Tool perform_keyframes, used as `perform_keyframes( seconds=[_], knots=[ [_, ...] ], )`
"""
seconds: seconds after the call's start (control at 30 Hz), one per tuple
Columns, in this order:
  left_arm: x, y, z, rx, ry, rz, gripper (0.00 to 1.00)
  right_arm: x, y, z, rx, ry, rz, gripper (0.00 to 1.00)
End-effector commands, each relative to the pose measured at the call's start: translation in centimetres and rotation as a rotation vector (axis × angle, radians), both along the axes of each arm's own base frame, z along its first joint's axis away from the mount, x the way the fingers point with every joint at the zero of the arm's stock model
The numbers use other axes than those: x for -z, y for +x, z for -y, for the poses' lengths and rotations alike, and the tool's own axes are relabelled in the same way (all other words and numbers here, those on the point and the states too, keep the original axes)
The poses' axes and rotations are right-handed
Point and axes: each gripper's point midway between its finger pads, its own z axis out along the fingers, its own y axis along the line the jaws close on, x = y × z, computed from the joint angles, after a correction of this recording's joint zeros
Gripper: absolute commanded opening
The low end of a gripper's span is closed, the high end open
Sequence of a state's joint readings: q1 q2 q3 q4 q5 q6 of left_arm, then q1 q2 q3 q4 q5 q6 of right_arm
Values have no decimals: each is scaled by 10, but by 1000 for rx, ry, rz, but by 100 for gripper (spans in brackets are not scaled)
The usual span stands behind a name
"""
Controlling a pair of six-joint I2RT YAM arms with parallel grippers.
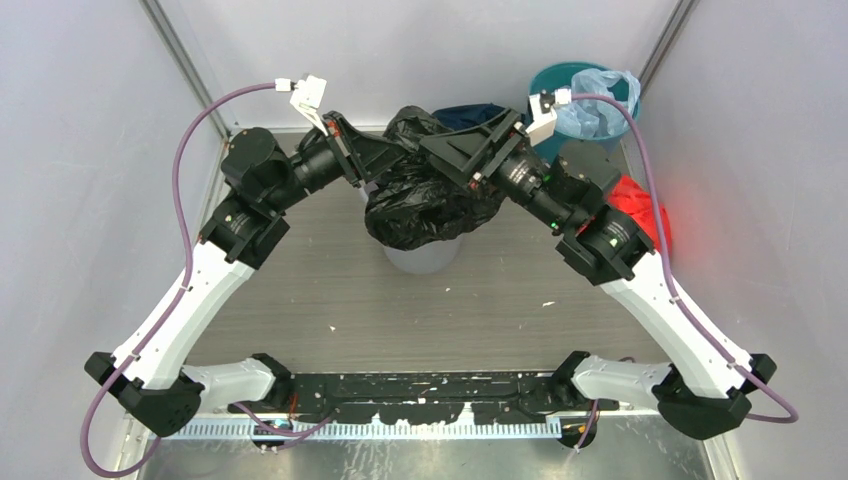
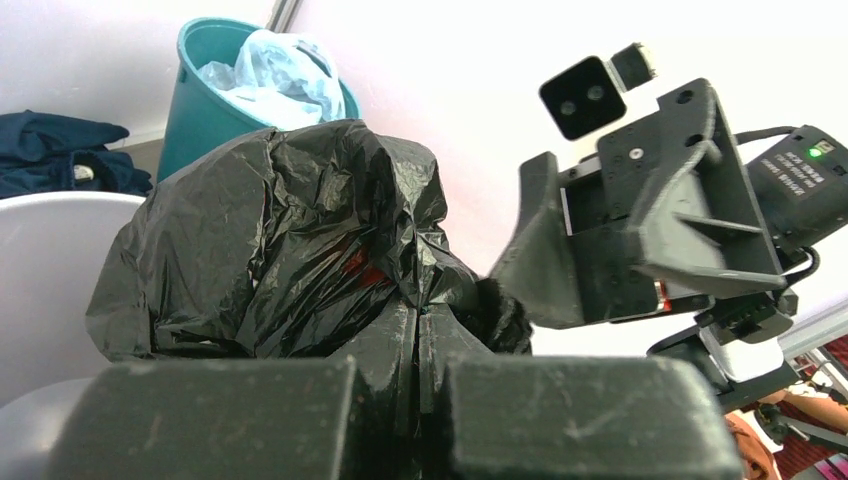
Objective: Put the trash bags into the trash bin
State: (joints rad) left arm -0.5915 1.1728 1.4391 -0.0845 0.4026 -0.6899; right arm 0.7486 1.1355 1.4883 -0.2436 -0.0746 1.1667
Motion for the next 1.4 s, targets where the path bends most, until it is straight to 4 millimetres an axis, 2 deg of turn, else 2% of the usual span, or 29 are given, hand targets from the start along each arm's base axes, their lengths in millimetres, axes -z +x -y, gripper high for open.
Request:
perform_keyframes(
  seconds=[0.0,0.23,0.97,1.13,1.27,1.37],
  knots=[
    [-23,-4,-11,-34,-23,78,0,-19,-20,12,-24,52,48,62],
    [-19,0,-11,-43,-17,70,0,-19,-28,21,-19,60,49,60],
    [-19,-7,-14,-35,-17,90,0,3,1,-14,-73,207,-99,60],
    [-22,-11,-15,-25,-22,99,0,5,6,-18,-76,220,-102,49],
    [-25,-14,-13,-7,-31,105,0,13,11,-24,-78,201,-122,47],
    [-26,-16,-13,0,-33,107,0,19,12,-29,-91,187,-135,36]
  ],
)
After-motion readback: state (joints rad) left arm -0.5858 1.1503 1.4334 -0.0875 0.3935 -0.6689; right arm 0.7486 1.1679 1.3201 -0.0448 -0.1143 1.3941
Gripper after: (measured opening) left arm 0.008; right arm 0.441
